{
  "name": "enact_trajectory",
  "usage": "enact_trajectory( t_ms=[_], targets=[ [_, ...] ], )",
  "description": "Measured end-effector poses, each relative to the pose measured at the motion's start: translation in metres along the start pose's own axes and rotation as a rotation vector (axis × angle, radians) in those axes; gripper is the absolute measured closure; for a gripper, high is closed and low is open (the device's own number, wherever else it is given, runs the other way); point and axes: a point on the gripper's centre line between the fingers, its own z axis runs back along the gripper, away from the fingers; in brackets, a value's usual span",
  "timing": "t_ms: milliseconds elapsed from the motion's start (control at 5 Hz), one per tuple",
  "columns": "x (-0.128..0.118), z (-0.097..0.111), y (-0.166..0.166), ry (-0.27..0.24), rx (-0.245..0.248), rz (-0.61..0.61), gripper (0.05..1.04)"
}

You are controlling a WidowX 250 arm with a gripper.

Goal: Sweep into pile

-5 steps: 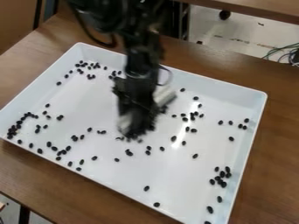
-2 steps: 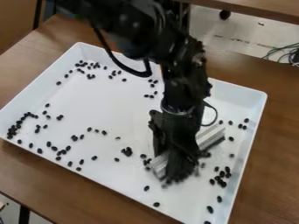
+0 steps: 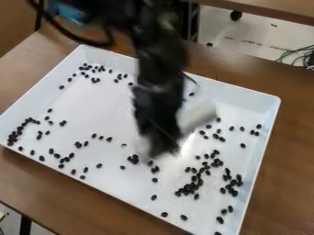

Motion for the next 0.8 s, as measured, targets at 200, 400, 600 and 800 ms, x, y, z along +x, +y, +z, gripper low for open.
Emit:
enact_trajectory(
  t_ms=[200, 400, 600, 800],
  targets=[
    [-0.023, 0.007, 0.038, 0.061, 0.052, 0.029, 0.726],
    [-0.06, 0.004, 0.074, 0.134, 0.122, 0.105, 0.726],
    [-0.081, 0.001, 0.112, 0.104, 0.157, 0.196, 0.726],
    [-0.112, -0.015, 0.15, 0.127, 0.187, 0.284, 0.726]
  ],
)
